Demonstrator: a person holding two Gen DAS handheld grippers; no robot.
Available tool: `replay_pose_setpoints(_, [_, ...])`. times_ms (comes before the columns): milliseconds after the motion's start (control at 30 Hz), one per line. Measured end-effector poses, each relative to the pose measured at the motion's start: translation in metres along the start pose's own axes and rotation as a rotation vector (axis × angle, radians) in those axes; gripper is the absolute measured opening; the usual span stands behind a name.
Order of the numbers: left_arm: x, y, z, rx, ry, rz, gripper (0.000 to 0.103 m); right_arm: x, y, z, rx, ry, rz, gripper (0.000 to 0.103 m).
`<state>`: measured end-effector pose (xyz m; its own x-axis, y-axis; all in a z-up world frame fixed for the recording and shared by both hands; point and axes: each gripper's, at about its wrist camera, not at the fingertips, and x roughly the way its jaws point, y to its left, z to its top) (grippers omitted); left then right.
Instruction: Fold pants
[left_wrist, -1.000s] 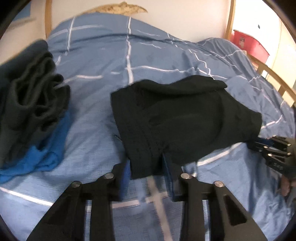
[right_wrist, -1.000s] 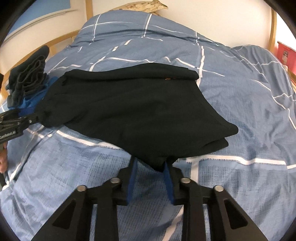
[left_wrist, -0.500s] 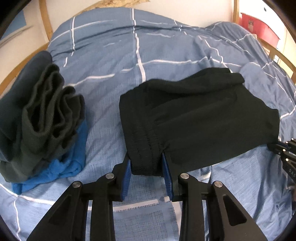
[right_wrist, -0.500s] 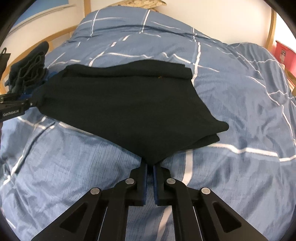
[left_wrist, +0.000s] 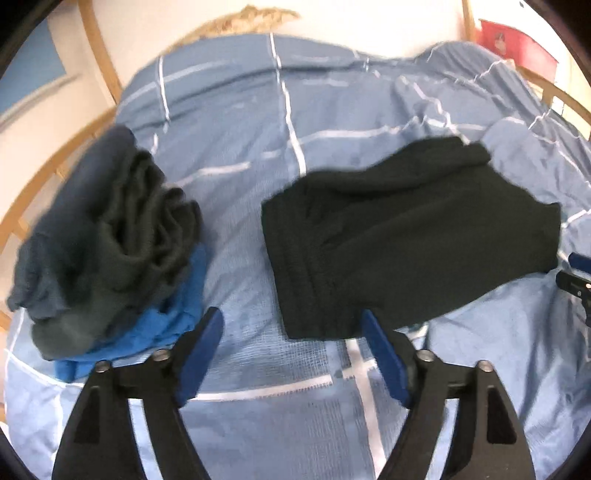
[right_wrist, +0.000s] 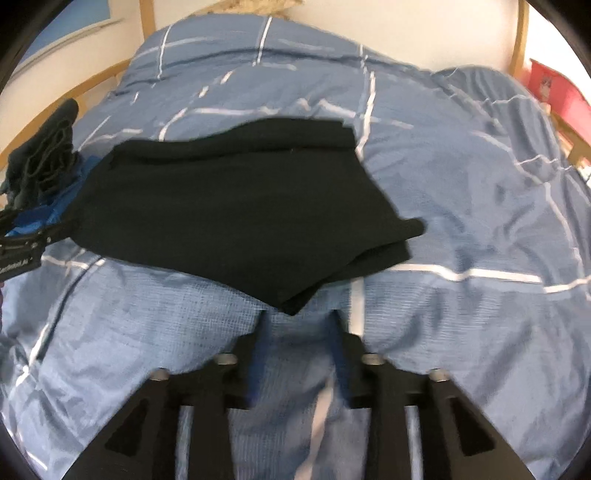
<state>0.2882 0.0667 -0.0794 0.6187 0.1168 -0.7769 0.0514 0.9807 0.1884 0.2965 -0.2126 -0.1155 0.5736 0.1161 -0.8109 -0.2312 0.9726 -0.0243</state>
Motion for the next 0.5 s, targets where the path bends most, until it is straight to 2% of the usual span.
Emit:
replay_pose_setpoints(133, [-0.028, -0.002, 0.008, 0.046, -0.070, 0.008, 0.082, -0.030, -0.002, 0.004, -0.019, -0.090, -0.092, 0.048])
replay_pose_setpoints(300, [-0.037, -0.009, 0.036, 0.123, -0.121, -0.025, 0.082, -0.048, -0.016, 0.036, -0.027, -0.152, -0.093, 0.048])
replay_pose_setpoints(500, [-0.021, -0.024, 0.073, 0.294, -0.141, -0.055, 0.082, -0.033, -0.022, 0.086, -0.100, -0.169, -0.086, 0.048])
